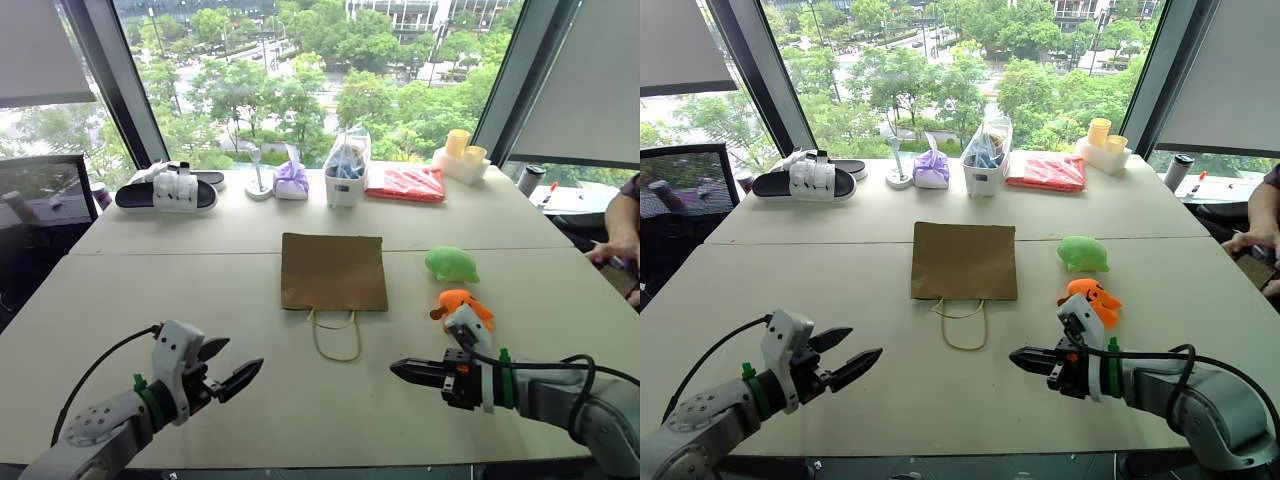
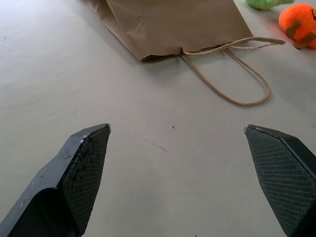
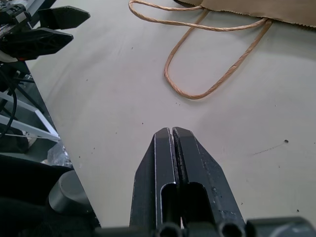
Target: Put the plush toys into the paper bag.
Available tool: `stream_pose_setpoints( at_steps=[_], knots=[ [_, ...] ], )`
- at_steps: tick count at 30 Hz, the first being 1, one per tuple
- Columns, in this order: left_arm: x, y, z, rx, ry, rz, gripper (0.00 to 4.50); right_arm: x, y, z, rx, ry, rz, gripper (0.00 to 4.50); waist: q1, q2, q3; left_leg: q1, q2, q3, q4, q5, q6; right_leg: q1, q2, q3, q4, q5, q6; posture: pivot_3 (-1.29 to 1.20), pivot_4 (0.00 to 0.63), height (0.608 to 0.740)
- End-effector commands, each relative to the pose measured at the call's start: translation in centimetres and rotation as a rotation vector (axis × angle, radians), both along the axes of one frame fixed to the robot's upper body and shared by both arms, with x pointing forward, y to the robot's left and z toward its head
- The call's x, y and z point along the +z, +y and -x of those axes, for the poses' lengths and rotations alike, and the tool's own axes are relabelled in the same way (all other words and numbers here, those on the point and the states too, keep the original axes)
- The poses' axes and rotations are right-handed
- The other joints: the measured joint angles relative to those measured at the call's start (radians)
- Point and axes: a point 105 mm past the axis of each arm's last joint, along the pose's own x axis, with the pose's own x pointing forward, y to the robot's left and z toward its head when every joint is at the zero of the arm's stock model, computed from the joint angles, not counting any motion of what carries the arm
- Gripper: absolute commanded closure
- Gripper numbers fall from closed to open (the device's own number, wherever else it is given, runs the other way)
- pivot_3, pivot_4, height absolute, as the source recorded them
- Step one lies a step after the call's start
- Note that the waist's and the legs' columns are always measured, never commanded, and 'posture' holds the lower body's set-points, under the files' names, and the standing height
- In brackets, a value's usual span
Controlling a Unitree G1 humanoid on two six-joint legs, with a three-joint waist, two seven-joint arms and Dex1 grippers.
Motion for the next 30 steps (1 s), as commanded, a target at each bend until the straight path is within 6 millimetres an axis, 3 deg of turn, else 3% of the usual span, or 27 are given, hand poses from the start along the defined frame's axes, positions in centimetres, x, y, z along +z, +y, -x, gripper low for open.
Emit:
stream_pose_setpoints(
  at_steps=[1, 15, 22, 26, 30],
  knots=[
    [1.0, -0.2, 0.0, -0.025, -0.05, -0.006, 0.04, 0.9, 0.4, 0.4, 0.027, -0.039, -0.003, 4.5, 0.0, 0.0, 0.0, 0.0, 0.0, 0.0, 0.0, 0.0, 0.0, 0.0, 0.0, 0.0, 0.0, 0.0, 0.0, 0.0, 0.15, 0.74],
    [1.5, 0.2, -0.5, -0.02, -0.051, -0.01, 0.04, 0.9, 0.5, -0.1, 0.009, -0.044, -0.005, 4.5, -0.001, 0.0, 0.0, 0.0, 0.0, 0.0, 0.0, 0.0, 0.0, 0.0, 0.0, 0.0, 0.0, 0.0, 0.0, 0.0, 0.15, 0.74],
    [4.8, 1.5, -2.5, -0.148, -0.192, -0.167, 0.04, 1.9, 0.2, -1.4, -0.009, -0.077, 0.004, 4.5, 0.001, 0.0, 0.0, 0.0, 0.0, 0.0, 0.0, 0.0, 0.0, -0.001, 0.001, 0.0, 0.0, 0.0, -0.001, 0.0, 0.15, 0.74],
    [6.0, -1.5, -4.6, -0.359, -0.327, -0.328, 0.04, 1.4, 0.8, -1.3, -0.01, -0.073, -0.005, 4.5, 0.011, 0.0, 0.0, 0.0, -0.001, 0.0, 0.0, 0.0, 0.0, 0.001, 0.0, 0.0, 0.0, 0.0, -0.001, 0.0, 0.15, 0.74],
    [4.6, -5.1, -6.3, -0.591, -0.41, -0.432, 0.04, 1.2, 1.8, -1.3, -0.028, -0.084, -0.036, 4.5, 0.018, 0.0, 0.0, 0.0, -0.003, 0.002, -0.001, 0.0, 0.0, 0.0, 0.0, 0.0, -0.001, 0.001, 0.0, 0.0, 0.15, 0.74]
  ],
)
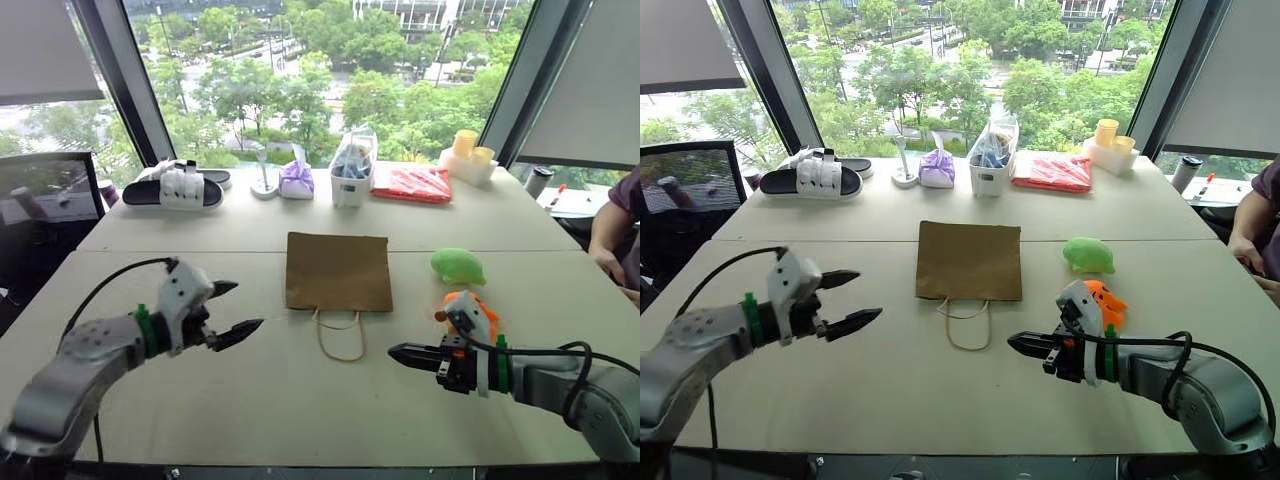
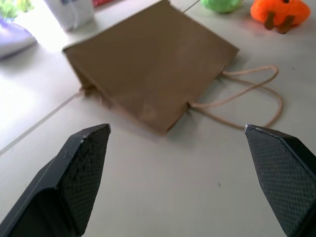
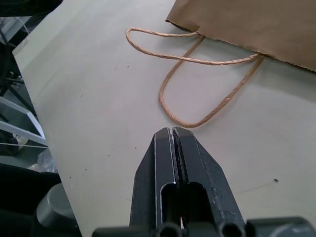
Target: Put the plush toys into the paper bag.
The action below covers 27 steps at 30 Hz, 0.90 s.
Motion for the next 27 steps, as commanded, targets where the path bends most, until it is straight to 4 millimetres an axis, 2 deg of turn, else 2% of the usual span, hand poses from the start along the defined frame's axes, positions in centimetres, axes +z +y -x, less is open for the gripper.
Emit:
stream_pose_setpoints(
  at_steps=[1, 4, 10, 13, 20, 21, 23, 27],
  knots=[
    [-1.9, -3.0, -0.4, -0.189, -0.031, -0.087, 0.04, 0.6, 0.9, 0.1, -0.002, -0.047, -0.02, 4.5, 0.002, 0.0, 0.0, 0.0, 0.0, 0.0, 0.0, 0.0, 0.0, -0.001, 0.0, 0.0, 0.0, 0.001, 0.001, 0.0, 0.15, 0.74],
    [-3.0, -5.2, -1.5, -0.293, -0.06, -0.107, 0.04, 0.6, 0.8, 0.1, -0.037, -0.062, -0.023, 4.5, 0.004, 0.0, 0.0, -0.001, 0.001, 0.001, -0.001, 0.0, 0.0, -0.002, 0.0, 0.0, 0.0, 0.002, 0.003, 0.0, 0.15, 0.74],
    [-3.9, -8.1, -3.7, -0.388, -0.079, -0.106, 0.04, 0.6, 1.1, 0.1, -0.083, -0.082, -0.039, 4.5, 0.007, -0.001, 0.0, 0.0, 0.001, 0.0, 0.001, 0.0, 0.0, -0.001, 0.001, -0.001, 0.001, 0.003, 0.004, 0.0, 0.15, 0.74],
    [-3.3, -8.9, -4.5, -0.4, -0.089, -0.068, 0.91, 0.6, 1.2, 0.4, -0.094, -0.085, -0.043, 4.5, 0.004, -0.001, 0.001, -0.001, 0.001, 0.0, 0.002, 0.0, 0.0, -0.001, 0.001, -0.001, 0.001, 0.003, 0.006, 0.0, 0.15, 0.74],
    [-3.5, -9.4, -5.2, -0.426, -0.104, -0.073, 4.22, 0.5, 1.6, 0.3, -0.12, -0.091, -0.062, 4.5, -0.016, -0.001, 0.0, 0.0, 0.0, 0.0, 0.004, 0.0, 0.0, 0.0, 0.001, -0.001, 0.004, 0.004, 0.006, 0.0, 0.15, 0.74],
    [-3.2, -9.6, -5.5, -0.406, -0.097, -0.047, 4.37, 0.5, 1.7, 0.2, -0.116, -0.093, -0.065, 4.5, -0.018, -0.001, 0.0, 0.0, 0.0, -0.001, 0.004, 0.0, 0.0, 0.0, 0.001, -0.001, 0.003, 0.004, 0.006, 0.0, 0.15, 0.74],
    [-1.9, -9.9, -6.6, -0.338, -0.092, 0.019, 4.37, 0.7, 2.2, -0.2, -0.109, -0.11, -0.07, 4.5, -0.019, -0.001, 0.001, 0.0, 0.0, -0.001, 0.005, 0.0, 0.0, 0.0, 0.001, -0.001, 0.004, 0.004, 0.007, 0.0, 0.15, 0.74],
    [2.3, -10.6, -8.2, -0.231, -0.133, 0.162, 4.37, 1.2, 3.3, -2.1, -0.136, -0.194, -0.057, 4.5, -0.021, -0.002, 0.001, 0.0, 0.0, -0.002, 0.006, 0.0, 0.001, 0.0, 0.003, -0.001, 0.004, 0.004, 0.008, 0.0, 0.15, 0.74]
  ],
)
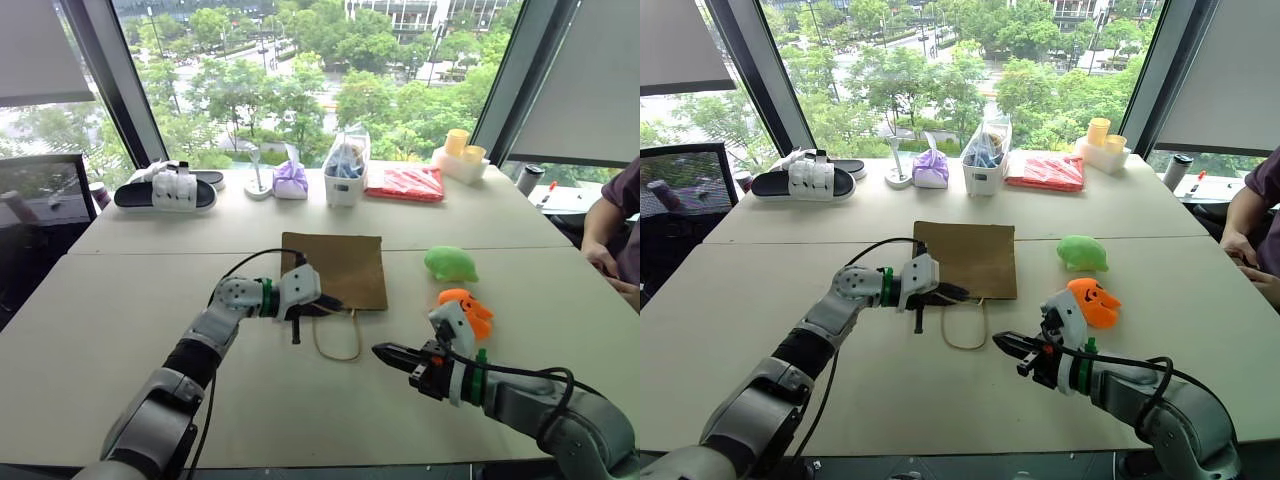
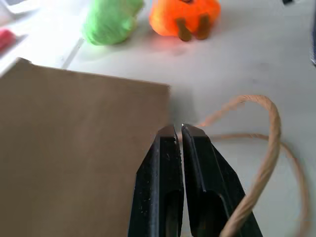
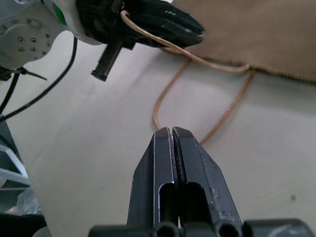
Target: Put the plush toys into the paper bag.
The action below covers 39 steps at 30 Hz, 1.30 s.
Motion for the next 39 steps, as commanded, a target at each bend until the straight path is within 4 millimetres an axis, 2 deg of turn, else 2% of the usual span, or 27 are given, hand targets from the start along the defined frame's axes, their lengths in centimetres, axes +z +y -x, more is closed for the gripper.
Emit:
stream_pose_setpoints(
  at_steps=[1, 4, 11, 16, 21, 24, 26, 30, 34, 39],
  knots=[
    [5.6, -0.1, -1.4, 0.087, -0.041, 0.186, 4.37, 0.7, 1.1, -1.2, -0.005, -0.085, 0.002, 4.5, -0.001, 0.0, 0.0, 0.0, 0.0, 0.0, 0.0, 0.0, 0.0, 0.0, 0.0, 0.0, 0.0, 0.0, 0.0, 0.0, 0.15, 0.74],
    [7.4, -0.3, -1.3, 0.102, 0.023, 0.268, 4.37, 1.2, 1.9, -2.5, -0.034, -0.132, -0.027, 4.5, -0.008, 0.0, -0.001, 0.001, 0.0, -0.001, 0.0, 0.0, 0.0, 0.0, 0.0, 0.0, 0.002, 0.0, 0.0, 0.0, 0.15, 0.74],
    [9.0, -0.7, -0.3, 0.095, 0.129, 0.363, 4.37, 2.0, 3.4, -5.4, -0.093, -0.227, -0.04, 4.5, -0.025, 0.0, -0.001, 0.001, 0.0, -0.002, -0.001, 0.002, -0.003, -0.002, 0.0, 0.0, 0.004, 0.0, 0.0, 0.0, 0.15, 0.74],
    [9.7, -1.5, 0.2, 0.101, 0.212, 0.43, 4.37, 0.6, 4.4, -6.9, -0.094, -0.225, -0.031, 4.5, -0.024, 0.0, -0.001, 0.002, 0.0, -0.003, 0.0, 0.002, -0.003, -0.003, 0.001, 0.0, 0.009, 0.0, 0.0, 0.0, 0.15, 0.74],
    [9.9, -1.7, 0.5, 0.101, 0.251, 0.45, 4.37, -0.1, 4.4, -10.3, -0.206, -0.267, 0.011, 4.5, -0.029, 0.0, -0.001, 0.002, 0.0, -0.002, -0.001, 0.006, -0.011, -0.005, 0.0, 0.001, 0.011, 0.0, 0.0, 0.0, 0.15, 0.74],
    [9.6, -1.8, 0.7, 0.096, 0.257, 0.436, 4.37, -0.3, 5.1, -11.6, -0.231, -0.281, 0.008, 4.5, -0.031, 0.0, -0.001, 0.002, 0.0, -0.002, -0.001, 0.007, -0.012, -0.006, 0.001, 0.001, 0.013, 0.0, 0.0, 0.0, 0.15, 0.74],
    [9.5, -1.8, 0.8, 0.099, 0.263, 0.44, 4.37, -0.7, 5.6, -11.8, -0.224, -0.273, 0.01, 4.5, -0.031, 0.0, -0.001, 0.002, 0.0, -0.002, -0.002, 0.007, -0.013, -0.006, 0.001, 0.001, 0.013, 0.0, 0.0, 0.0, 0.15, 0.74],
    [10.1, -1.7, 0.5, 0.117, 0.272, 0.484, 4.37, -2.7, 6.6, -11.5, -0.172, -0.224, 0.068, 4.5, -0.028, 0.0, -0.001, 0.001, 0.0, -0.003, -0.002, 0.008, -0.014, -0.006, 0.001, 0.001, 0.013, 0.001, -0.001, 0.0, 0.15, 0.74],
    [11.8, -1.9, 0.3, 0.112, 0.256, 0.534, 4.37, -4.6, 7.3, -11.1, -0.127, -0.198, 0.142, 4.5, -0.03, 0.0, -0.001, 0.001, 0.0, -0.002, -0.002, 0.008, -0.014, -0.007, 0.001, 0.001, 0.013, 0.001, -0.001, 0.0, 0.15, 0.74],
    [14.5, -3.0, 2.6, -0.037, 0.274, 0.585, 4.37, -5.7, 7.1, -11.2, -0.166, -0.176, 0.189, 4.5, -0.032, 0.0, -0.001, 0.001, 0.0, -0.002, -0.002, 0.008, -0.015, -0.006, 0.001, 0.001, 0.013, 0.001, -0.001, 0.0, 0.15, 0.74]
  ],
)
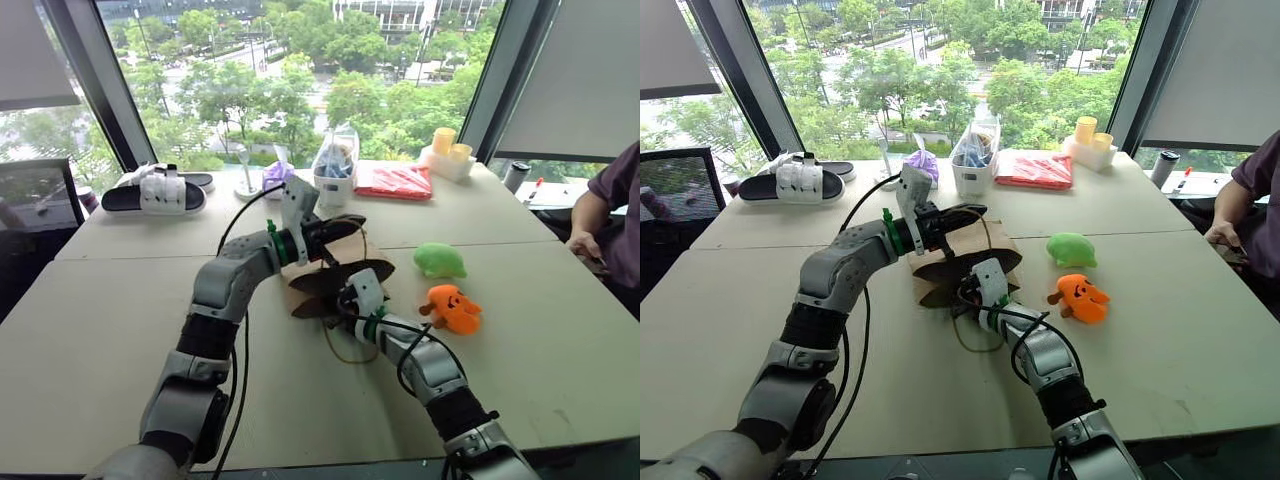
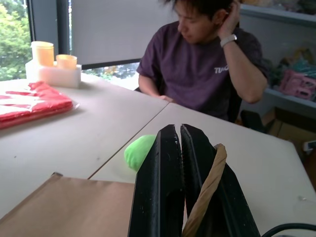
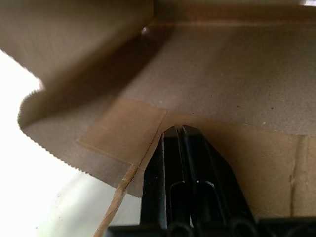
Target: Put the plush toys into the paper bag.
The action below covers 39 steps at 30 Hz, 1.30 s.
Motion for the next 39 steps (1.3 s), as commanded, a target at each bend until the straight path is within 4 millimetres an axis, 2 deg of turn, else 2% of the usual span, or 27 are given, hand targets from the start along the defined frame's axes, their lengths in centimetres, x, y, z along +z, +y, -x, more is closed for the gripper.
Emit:
stream_pose_setpoints(
  at_steps=[1, 6, 10, 15, 19, 21, 23, 25, 27, 29, 32, 33, 35, 39],
  knots=[
    [3.8, -0.6, 2.3, -0.107, -0.07, 0.097, 4.37, -0.9, 0.2, 0.0, -0.011, 0.022, 0.033, 4.5, 0.0, 0.0, 0.0, 0.0, 0.0, 0.0, 0.0, 0.0, 0.0, 0.0, 0.0, 0.0, 0.0, 0.0, 0.0, 0.0, 0.15, 0.74],
    [5.4, -0.5, 3.6, -0.185, -0.032, 0.186, 4.37, -1.4, 0.2, 0.4, -0.001, 0.046, 0.031, 4.5, 0.0, 0.0, 0.0, 0.001, 0.0, 0.0, 0.0, 0.0, 0.0, 0.001, 0.0, 0.0, 0.0, 0.0, 0.0, 0.0, 0.15, 0.74],
    [5.8, -0.1, 3.6, -0.19, 0.001, 0.228, 4.37, -1.5, 0.2, 0.5, 0.003, 0.052, 0.032, 4.5, 0.0, 0.0, 0.0, 0.001, 0.0, 0.0, 0.0, 0.0, 0.0, 0.001, 0.0, 0.0, 0.0, 0.0, 0.0, 0.0, 0.15, 0.74],
    [5.4, 1.4, 0.9, -0.062, 0.067, 0.295, 4.37, -1.6, 0.3, 0.6, 0.005, 0.06, 0.024, 4.5, 0.0, 0.0, -0.001, 0.001, 0.0, 0.0, 0.0, 0.0, 0.0, 0.001, 0.0, 0.0, 0.0, 0.0, 0.0, 0.0, 0.15, 0.74],
    [4.7, 1.4, 0.0, -0.011, 0.057, 0.26, 4.37, -1.2, 0.2, 0.6, 0.01, 0.04, 0.016, 4.5, 0.001, 0.0, -0.001, 0.001, 0.0, 0.0, 0.0, 0.0, -0.001, 0.001, 0.0, 0.0, 0.0, 0.0, 0.0, 0.0, 0.15, 0.74],
    [4.2, 1.3, -0.3, 0.008, 0.054, 0.235, 4.37, 0.8, 0.9, 0.9, 0.061, -0.048, -0.041, 4.5, 0.001, 0.0, -0.001, 0.001, 0.0, 0.0, 0.0, 0.0, -0.001, 0.001, 0.0, 0.0, 0.0, 0.0, 0.0, 0.0, 0.15, 0.74],
    [3.7, 1.1, -0.6, 0.023, 0.056, 0.217, 4.37, 3.5, 1.2, 1.3, 0.083, -0.13, -0.137, 4.5, 0.002, 0.0, -0.001, 0.001, 0.0, 0.0, 0.0, 0.0, -0.001, 0.001, 0.0, 0.0, 0.0, 0.0, 0.0, 0.0, 0.15, 0.74],
    [3.3, 1.1, -0.9, 0.032, 0.059, 0.209, 4.37, 5.4, 1.0, 1.9, 0.102, -0.182, -0.186, 4.5, 0.001, 0.0, -0.001, 0.0, 0.0, 0.0, 0.0, 0.0, -0.001, 0.0, 0.0, 0.0, 0.0, 0.0, 0.0, 0.0, 0.15, 0.74],
    [2.9, 1.0, -1.0, 0.032, 0.066, 0.205, 4.37, 7.3, 0.7, 3.2, 0.144, -0.225, -0.213, 4.5, 0.002, 0.0, -0.001, -0.001, 0.0, 0.0, 0.0, 0.0, -0.001, 0.0, 0.0, 0.0, 0.0, 0.0, 0.0, 0.0, 0.15, 0.74],
    [2.5, 1.0, -1.2, 0.027, 0.08, 0.206, 4.37, 8.1, 0.7, 5.3, 0.241, -0.238, -0.159, 4.5, 0.005, 0.0, -0.001, -0.001, 0.0, 0.0, 0.0, 0.0, -0.001, 0.0, 0.0, 0.0, 0.0, 0.0, 0.0, 0.0, 0.15, 0.74],
    [1.9, 0.7, -1.2, 0.015, 0.097, 0.209, 4.37, 10.3, -0.7, 7.2, 0.272, -0.241, -0.158, 4.5, 0.007, 0.0, -0.001, -0.001, 0.0, -0.001, 0.001, -0.001, 0.001, 0.001, 0.0, 0.0, -0.001, 0.0, 0.0, 0.0, 0.15, 0.74],
    [1.8, 0.6, -1.1, 0.009, 0.099, 0.21, 4.5, 11.1, -1.3, 7.7, 0.27, -0.242, -0.165, 3.97, 0.008, 0.0, -0.001, -0.001, 0.0, -0.001, 0.001, -0.001, 0.002, 0.001, 0.0, 0.0, -0.001, 0.0, 0.0, 0.0, 0.15, 0.74],
    [1.7, 0.4, -1.0, -0.003, 0.102, 0.21, 4.5, 12.1, -2.7, 8.7, 0.268, -0.231, -0.18, 3.25, 0.009, -0.001, -0.001, -0.001, 0.0, -0.001, 0.001, -0.002, 0.003, 0.001, 0.0, 0.0, -0.001, 0.0, 0.0, 0.0, 0.15, 0.74],
    [1.3, 0.1, -1.0, -0.016, 0.106, 0.202, 4.5, 14.2, -6.4, 9.5, 0.175, -0.234, -0.231, 1.27, 0.011, -0.001, 0.0, -0.001, 0.0, -0.001, 0.001, -0.003, 0.005, 0.001, 0.0, 0.0, -0.001, 0.0, 0.0, 0.0, 0.15, 0.74]
  ],
)
